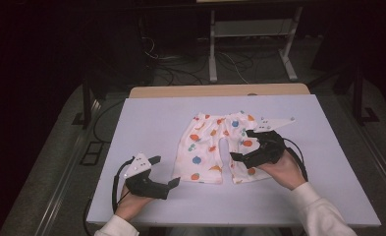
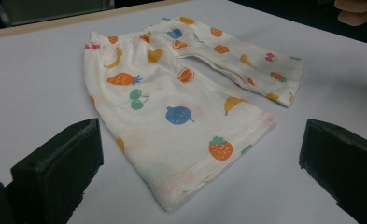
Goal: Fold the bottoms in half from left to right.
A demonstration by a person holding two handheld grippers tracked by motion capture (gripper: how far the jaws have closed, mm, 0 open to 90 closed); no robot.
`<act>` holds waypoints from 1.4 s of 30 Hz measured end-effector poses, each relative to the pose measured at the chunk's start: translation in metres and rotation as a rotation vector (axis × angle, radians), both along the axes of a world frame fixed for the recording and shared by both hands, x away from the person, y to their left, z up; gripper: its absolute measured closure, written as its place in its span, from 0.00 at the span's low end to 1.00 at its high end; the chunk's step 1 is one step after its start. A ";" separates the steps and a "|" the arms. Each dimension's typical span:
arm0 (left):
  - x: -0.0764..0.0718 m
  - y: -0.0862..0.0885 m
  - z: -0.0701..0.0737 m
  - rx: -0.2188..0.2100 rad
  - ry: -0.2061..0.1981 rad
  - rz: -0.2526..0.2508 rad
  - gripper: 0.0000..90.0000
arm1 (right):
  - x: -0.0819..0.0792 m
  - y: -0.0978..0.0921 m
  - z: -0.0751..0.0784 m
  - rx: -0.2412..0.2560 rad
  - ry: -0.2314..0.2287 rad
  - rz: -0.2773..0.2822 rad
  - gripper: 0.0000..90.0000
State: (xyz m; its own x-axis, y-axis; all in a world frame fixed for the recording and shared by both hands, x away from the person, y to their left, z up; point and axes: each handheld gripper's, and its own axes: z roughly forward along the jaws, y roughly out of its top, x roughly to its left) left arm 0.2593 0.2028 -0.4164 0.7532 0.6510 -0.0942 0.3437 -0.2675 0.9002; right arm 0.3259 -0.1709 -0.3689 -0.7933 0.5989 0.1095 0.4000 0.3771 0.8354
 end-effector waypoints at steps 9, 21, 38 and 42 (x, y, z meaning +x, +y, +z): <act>0.000 0.000 0.000 0.004 -0.002 -0.002 0.00 | 0.010 0.012 -0.001 -0.012 0.010 0.010 0.00; 0.000 0.000 0.000 0.006 -0.002 -0.005 0.00 | 0.026 0.027 0.001 0.006 0.018 0.012 0.00; 0.000 -0.001 0.000 0.010 0.002 -0.010 0.00 | 0.060 0.039 0.012 0.004 0.021 -0.015 0.00; 0.000 -0.001 0.000 0.010 0.002 -0.011 0.00 | 0.067 0.045 0.016 0.009 0.017 -0.016 0.00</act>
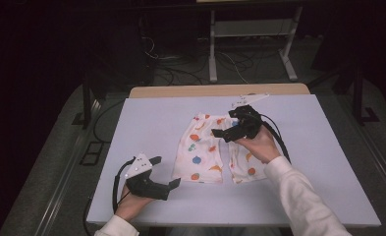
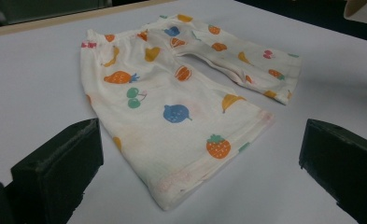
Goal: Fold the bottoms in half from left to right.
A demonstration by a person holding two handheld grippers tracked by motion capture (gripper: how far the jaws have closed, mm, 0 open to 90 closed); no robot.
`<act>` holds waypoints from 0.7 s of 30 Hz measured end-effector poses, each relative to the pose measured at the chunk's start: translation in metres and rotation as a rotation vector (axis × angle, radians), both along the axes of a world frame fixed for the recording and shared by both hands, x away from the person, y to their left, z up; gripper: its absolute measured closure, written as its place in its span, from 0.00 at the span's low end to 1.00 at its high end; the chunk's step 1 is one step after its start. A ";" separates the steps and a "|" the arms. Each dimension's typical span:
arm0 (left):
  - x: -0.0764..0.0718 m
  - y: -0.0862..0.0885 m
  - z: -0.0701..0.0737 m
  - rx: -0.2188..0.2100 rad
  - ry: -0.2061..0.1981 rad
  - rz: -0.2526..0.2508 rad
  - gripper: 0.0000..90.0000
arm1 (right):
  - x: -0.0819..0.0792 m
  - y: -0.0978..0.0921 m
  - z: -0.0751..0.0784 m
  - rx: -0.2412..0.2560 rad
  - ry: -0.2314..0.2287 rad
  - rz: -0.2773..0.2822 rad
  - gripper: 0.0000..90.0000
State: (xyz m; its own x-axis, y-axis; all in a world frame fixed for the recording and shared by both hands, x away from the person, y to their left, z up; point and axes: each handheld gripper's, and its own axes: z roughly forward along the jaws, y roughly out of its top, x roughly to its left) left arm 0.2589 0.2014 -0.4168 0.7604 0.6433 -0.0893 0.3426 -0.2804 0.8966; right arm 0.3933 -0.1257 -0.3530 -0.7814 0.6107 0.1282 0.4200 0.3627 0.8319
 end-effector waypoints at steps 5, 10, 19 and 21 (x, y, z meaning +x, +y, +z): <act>0.000 0.000 0.000 -0.001 0.000 -0.002 0.00 | 0.009 0.007 0.002 -0.005 0.002 -0.001 0.00; 0.000 0.000 0.000 -0.002 0.001 -0.003 0.00 | 0.019 0.015 0.003 -0.009 0.002 -0.004 0.00; 0.000 0.000 0.000 0.000 0.001 -0.003 0.00 | 0.029 0.024 0.004 -0.010 0.003 -0.009 0.00; 0.000 0.000 0.000 0.000 0.002 -0.003 0.00 | 0.032 0.027 0.003 -0.010 0.006 -0.009 0.00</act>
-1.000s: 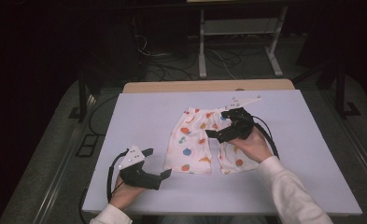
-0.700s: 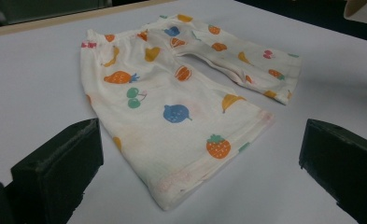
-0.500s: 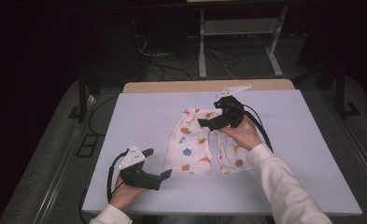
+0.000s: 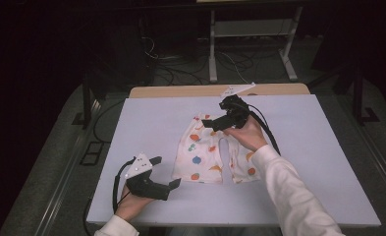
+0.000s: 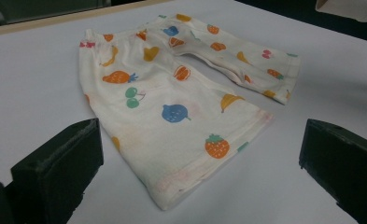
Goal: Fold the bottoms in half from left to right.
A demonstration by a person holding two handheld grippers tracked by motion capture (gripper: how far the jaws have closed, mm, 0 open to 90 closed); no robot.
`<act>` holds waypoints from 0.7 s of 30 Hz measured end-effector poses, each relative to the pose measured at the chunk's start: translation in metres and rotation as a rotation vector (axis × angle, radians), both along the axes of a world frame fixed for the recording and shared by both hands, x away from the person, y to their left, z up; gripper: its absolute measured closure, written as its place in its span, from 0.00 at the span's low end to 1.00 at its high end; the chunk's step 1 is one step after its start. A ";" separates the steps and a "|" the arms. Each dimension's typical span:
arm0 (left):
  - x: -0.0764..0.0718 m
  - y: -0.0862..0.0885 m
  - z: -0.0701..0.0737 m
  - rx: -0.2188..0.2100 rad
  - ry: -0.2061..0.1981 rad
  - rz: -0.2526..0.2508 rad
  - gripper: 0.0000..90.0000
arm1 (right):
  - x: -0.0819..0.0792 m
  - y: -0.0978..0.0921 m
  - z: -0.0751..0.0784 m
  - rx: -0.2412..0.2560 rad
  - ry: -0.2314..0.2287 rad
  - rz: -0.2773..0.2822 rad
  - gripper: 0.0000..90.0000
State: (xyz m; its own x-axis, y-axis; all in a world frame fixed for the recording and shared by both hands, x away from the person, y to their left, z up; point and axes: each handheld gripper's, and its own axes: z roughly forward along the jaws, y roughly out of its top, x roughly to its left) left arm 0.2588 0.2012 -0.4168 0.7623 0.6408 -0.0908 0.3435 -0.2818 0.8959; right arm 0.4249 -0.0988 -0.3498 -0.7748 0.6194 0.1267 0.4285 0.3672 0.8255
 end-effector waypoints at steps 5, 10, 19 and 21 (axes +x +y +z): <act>0.000 0.000 0.000 0.003 -0.001 -0.001 0.00 | 0.009 0.007 -0.005 -0.016 0.011 -0.003 0.00; 0.000 0.000 0.000 0.000 0.000 0.001 0.00 | 0.015 0.012 -0.007 -0.018 0.017 -0.009 0.00; 0.000 -0.001 0.000 0.000 -0.001 -0.003 0.00 | 0.027 0.020 -0.015 -0.015 0.032 -0.026 0.00; 0.000 -0.001 0.000 0.000 -0.001 -0.003 0.00 | 0.032 0.024 -0.016 -0.006 0.032 -0.031 0.00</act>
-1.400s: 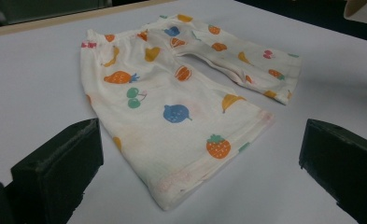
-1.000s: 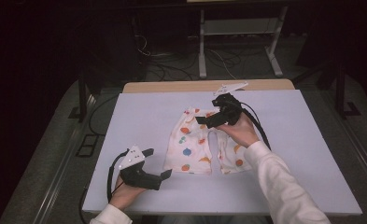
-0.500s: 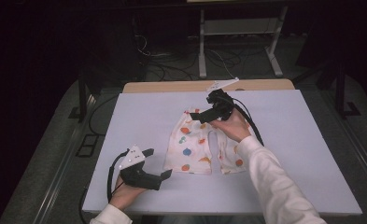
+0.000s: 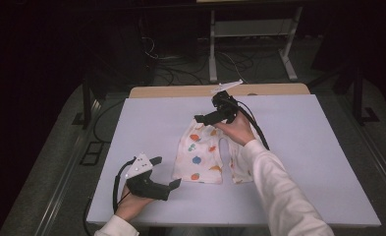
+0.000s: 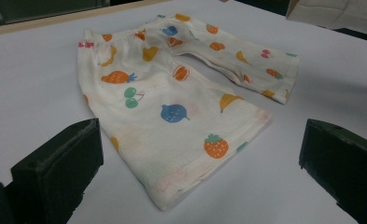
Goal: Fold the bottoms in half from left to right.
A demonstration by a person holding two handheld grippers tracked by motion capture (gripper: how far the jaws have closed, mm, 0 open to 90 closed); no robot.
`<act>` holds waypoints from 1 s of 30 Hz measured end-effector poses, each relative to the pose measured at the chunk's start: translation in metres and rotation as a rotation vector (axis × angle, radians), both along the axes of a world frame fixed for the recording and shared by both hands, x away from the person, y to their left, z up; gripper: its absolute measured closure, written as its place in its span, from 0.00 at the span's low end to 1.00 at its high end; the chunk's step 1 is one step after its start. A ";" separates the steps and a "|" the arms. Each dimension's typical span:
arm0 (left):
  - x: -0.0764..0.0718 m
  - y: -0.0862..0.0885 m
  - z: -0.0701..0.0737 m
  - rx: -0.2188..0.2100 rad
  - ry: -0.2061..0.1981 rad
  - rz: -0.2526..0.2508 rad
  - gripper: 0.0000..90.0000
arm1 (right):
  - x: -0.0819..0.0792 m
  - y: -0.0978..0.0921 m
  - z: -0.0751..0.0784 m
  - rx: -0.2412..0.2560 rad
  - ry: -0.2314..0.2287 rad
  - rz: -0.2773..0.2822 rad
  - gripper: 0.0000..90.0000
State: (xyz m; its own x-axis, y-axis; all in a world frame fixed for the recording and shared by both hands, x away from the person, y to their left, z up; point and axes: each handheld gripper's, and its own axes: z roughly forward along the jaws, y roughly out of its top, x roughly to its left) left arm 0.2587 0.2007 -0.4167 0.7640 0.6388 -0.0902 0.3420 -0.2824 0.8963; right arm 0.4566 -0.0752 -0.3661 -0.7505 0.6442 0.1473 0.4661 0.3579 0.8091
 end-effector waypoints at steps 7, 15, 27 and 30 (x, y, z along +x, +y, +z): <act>0.000 0.000 0.000 0.000 0.001 0.001 0.00 | 0.009 0.007 -0.006 0.017 -0.001 -0.018 0.00; 0.000 0.000 0.000 0.000 0.000 0.001 0.00 | 0.019 0.012 -0.018 0.029 0.009 -0.050 0.00; 0.000 -0.001 0.000 -0.001 0.002 -0.001 0.00 | 0.033 0.017 -0.039 0.061 0.023 -0.118 0.00; 0.000 -0.001 0.000 -0.001 0.003 -0.001 0.00 | 0.037 0.018 -0.041 0.076 0.026 -0.150 0.00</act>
State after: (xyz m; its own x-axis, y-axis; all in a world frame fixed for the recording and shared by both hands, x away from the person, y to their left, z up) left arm 0.2589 0.2000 -0.4168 0.7644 0.6381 -0.0926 0.3441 -0.2822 0.8955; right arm 0.4936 -0.0575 -0.4072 -0.6418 0.7352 0.2180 0.5308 0.2208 0.8182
